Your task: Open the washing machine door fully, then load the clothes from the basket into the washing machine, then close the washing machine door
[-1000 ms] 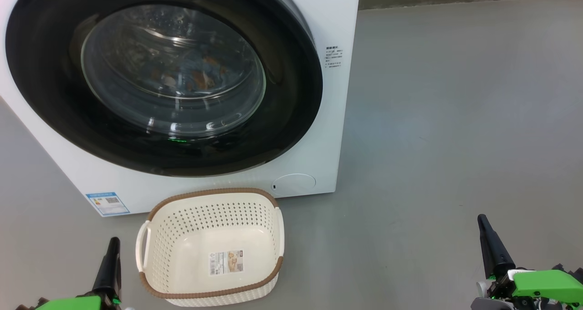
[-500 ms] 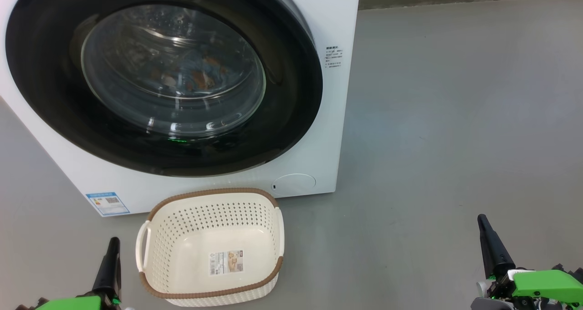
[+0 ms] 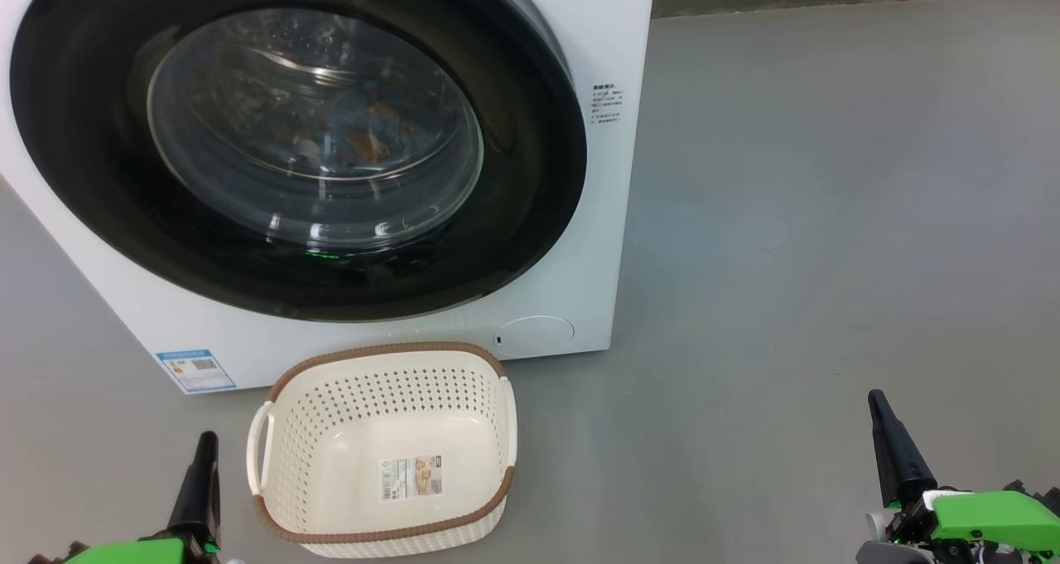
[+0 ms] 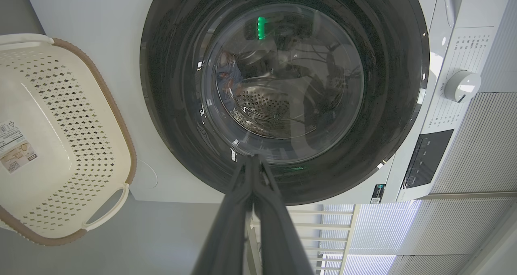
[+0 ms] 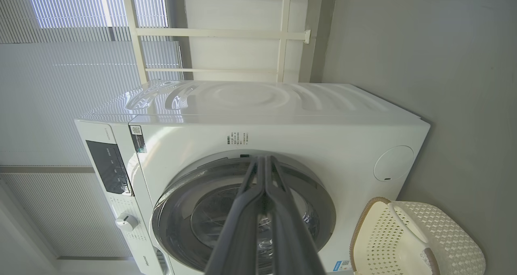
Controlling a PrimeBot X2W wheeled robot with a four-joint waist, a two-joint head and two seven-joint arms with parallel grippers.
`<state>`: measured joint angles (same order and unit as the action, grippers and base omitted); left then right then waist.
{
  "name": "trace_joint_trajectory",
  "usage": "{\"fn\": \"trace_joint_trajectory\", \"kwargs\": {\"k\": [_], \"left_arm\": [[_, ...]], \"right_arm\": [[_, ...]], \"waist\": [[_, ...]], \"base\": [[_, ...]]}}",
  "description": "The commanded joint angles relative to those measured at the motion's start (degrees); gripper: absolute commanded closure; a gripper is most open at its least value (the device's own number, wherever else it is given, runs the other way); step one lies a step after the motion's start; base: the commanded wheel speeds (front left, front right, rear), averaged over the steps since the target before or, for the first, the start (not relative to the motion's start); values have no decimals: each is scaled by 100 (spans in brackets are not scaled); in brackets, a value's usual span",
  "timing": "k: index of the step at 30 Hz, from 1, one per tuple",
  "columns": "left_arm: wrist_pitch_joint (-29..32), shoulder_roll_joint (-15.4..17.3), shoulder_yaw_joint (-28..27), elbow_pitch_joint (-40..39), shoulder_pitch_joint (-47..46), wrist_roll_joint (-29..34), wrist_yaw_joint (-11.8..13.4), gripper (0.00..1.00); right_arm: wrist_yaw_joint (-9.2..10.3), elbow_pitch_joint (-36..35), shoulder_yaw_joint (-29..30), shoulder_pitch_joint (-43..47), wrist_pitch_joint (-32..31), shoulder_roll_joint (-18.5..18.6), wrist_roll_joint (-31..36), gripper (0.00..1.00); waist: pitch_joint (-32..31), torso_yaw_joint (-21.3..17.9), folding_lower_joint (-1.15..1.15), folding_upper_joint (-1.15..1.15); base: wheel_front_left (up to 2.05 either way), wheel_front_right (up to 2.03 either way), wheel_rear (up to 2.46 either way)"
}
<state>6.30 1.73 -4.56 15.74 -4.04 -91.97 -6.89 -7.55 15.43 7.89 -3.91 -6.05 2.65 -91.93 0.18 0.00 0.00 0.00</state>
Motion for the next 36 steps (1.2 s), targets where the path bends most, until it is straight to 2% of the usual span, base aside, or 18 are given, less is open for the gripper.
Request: {"fn": "trace_joint_trajectory", "kwargs": {"k": [1, 36], "left_arm": [[18, 115, -194, -168, -215, -21, -59, 100], [17, 115, -194, -169, -215, -21, -59, 100]], "right_arm": [[6, -141, -137, -227, -44, 22, -23, 100], [6, -141, -137, -227, -44, 22, -24, 100]], "waist": [[0, 0, 0, 0], [0, 0, 0, 0]], "base": [[0, 0, 0], [0, 0, 0]]}}
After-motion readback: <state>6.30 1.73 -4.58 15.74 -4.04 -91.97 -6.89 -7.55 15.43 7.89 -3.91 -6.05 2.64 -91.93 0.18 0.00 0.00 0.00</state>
